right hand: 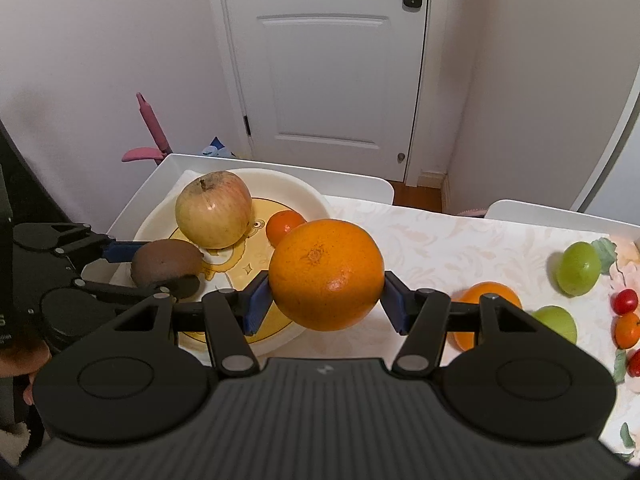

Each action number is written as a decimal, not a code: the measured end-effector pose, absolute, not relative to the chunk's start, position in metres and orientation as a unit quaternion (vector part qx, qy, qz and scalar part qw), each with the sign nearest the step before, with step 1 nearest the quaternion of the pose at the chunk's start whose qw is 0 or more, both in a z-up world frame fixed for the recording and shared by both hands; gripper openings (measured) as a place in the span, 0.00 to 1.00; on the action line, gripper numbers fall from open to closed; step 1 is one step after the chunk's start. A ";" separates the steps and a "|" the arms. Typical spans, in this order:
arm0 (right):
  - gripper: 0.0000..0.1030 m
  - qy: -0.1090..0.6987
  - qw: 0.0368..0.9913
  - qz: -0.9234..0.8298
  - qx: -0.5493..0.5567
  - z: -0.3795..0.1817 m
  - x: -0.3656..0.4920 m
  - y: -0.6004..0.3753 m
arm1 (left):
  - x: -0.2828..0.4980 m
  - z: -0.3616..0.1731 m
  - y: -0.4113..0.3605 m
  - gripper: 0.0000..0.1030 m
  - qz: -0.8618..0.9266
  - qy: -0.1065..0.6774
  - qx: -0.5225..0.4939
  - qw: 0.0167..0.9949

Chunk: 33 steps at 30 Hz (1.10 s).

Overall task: Organize fruits
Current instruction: 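Place the kiwi and orange into the duck bowl and open both tools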

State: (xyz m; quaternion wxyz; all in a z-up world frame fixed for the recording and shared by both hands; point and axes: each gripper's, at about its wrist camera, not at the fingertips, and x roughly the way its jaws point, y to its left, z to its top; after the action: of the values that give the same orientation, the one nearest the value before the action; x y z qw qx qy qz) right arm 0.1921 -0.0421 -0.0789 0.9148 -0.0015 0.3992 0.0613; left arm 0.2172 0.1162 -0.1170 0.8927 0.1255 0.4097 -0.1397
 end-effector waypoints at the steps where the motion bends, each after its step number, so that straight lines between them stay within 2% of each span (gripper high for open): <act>1: 0.71 0.399 0.915 0.061 0.000 -0.079 0.193 -0.042 | 0.218 -0.118 0.115 0.58 -0.138 0.410 0.127 0.893; 3: 0.71 0.401 0.914 0.060 -0.001 -0.079 0.193 -0.041 | 0.219 -0.119 0.116 0.58 -0.136 0.410 0.125 0.893; 5: 0.71 0.402 0.914 0.060 -0.003 -0.079 0.194 -0.040 | 0.218 -0.116 0.117 0.66 -0.136 0.401 0.122 0.898; 6: 0.71 0.402 0.913 0.060 -0.004 -0.078 0.195 -0.039 | 0.217 -0.114 0.117 0.83 -0.134 0.396 0.123 0.900; 7: 0.71 0.403 0.913 0.061 -0.005 -0.077 0.196 -0.039 | 0.215 -0.111 0.117 0.93 -0.131 0.387 0.125 0.904; 21: 0.71 0.403 0.910 0.093 -0.026 -0.074 0.215 -0.033 | 0.187 -0.080 0.139 0.98 -0.094 0.381 0.079 0.917; 33: 0.71 0.420 0.896 0.135 -0.049 -0.116 0.238 -0.012 | 0.173 -0.083 0.145 0.99 -0.072 0.380 0.080 0.919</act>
State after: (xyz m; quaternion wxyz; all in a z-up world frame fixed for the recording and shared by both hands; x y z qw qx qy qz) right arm 0.2379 -0.0119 -0.1161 0.8960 -0.0487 0.4202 0.1347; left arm 0.1729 0.1448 -0.0830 0.9186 0.0802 0.3803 -0.0717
